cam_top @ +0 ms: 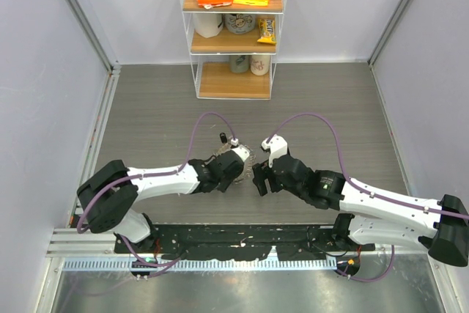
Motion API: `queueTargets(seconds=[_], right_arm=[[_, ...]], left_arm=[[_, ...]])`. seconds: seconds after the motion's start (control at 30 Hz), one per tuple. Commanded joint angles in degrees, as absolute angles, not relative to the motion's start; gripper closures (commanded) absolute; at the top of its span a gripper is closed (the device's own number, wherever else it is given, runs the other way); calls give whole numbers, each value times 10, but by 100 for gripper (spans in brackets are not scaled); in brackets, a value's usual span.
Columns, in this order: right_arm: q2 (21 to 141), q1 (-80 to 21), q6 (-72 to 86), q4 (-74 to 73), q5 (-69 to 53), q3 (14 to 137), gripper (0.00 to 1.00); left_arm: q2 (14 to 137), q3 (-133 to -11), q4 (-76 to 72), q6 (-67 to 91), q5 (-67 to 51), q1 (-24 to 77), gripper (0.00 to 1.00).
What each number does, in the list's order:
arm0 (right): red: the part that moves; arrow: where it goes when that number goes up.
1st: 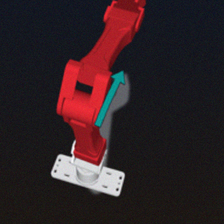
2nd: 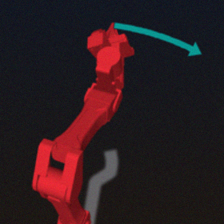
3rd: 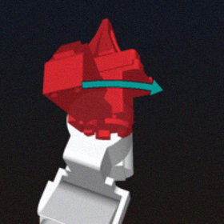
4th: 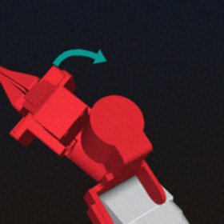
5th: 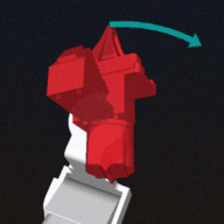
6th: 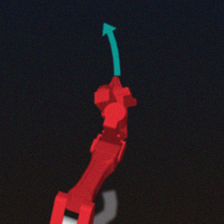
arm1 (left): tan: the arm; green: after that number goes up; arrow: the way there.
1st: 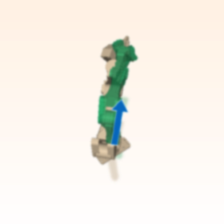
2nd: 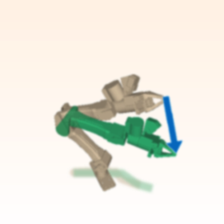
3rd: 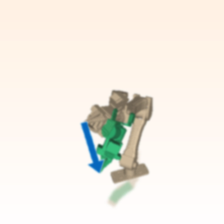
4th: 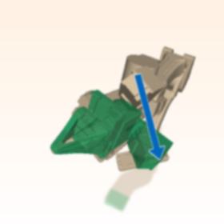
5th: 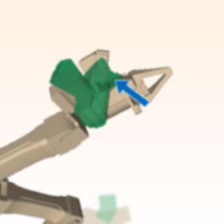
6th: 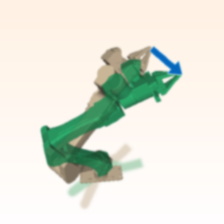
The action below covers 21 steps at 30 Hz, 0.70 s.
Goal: Put the keys on the keyring
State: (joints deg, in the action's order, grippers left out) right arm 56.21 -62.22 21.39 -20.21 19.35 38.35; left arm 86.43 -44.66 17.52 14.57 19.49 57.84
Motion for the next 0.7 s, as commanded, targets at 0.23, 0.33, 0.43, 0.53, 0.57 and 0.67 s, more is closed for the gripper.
queueTargets(seconds=[0.23,0.33,0.43,0.53,0.57,0.67], right_arm=[[541,-625,222,-177,197,377,21],[537,-626,224,-177,198,374,21],[531,-626,227,-178,198,372,21],[524,-625,231,-181,197,368,21],[521,-625,232,-183,197,367,21],[512,-626,236,-192,195,367,21]], left_arm=[[879,-468,176,146,207,562,78],[883,-468,176,146,209,559,84],[882,-468,173,147,205,558,96],[869,-460,166,143,201,558,100],[862,-456,164,141,202,558,100],[826,-440,156,134,197,558,100]])
